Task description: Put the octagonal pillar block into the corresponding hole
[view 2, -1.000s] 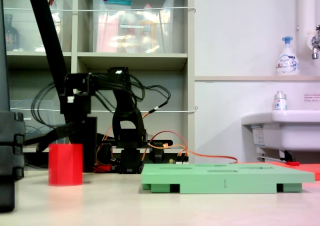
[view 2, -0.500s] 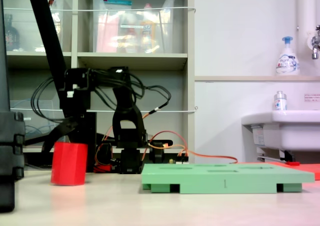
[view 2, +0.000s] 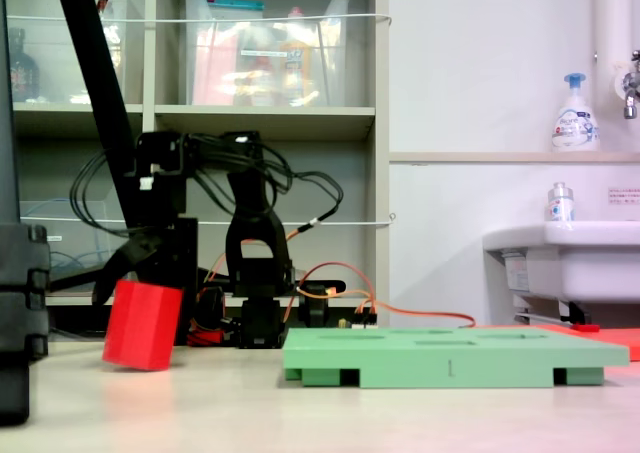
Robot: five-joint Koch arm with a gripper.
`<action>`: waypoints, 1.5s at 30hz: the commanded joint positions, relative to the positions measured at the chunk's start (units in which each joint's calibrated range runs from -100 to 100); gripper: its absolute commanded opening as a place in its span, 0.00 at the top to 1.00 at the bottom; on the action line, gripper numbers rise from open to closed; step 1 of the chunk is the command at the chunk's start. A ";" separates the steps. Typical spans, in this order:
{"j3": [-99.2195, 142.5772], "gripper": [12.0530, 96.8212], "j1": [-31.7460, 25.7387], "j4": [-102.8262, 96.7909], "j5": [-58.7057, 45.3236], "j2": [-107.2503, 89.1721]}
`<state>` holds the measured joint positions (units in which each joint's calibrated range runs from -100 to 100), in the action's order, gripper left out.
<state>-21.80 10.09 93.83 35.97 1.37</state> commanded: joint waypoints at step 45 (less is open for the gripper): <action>-0.93 0.61 -12.60 6.17 11.58 -38.66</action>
<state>-20.82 -1.05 97.16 46.28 -33.65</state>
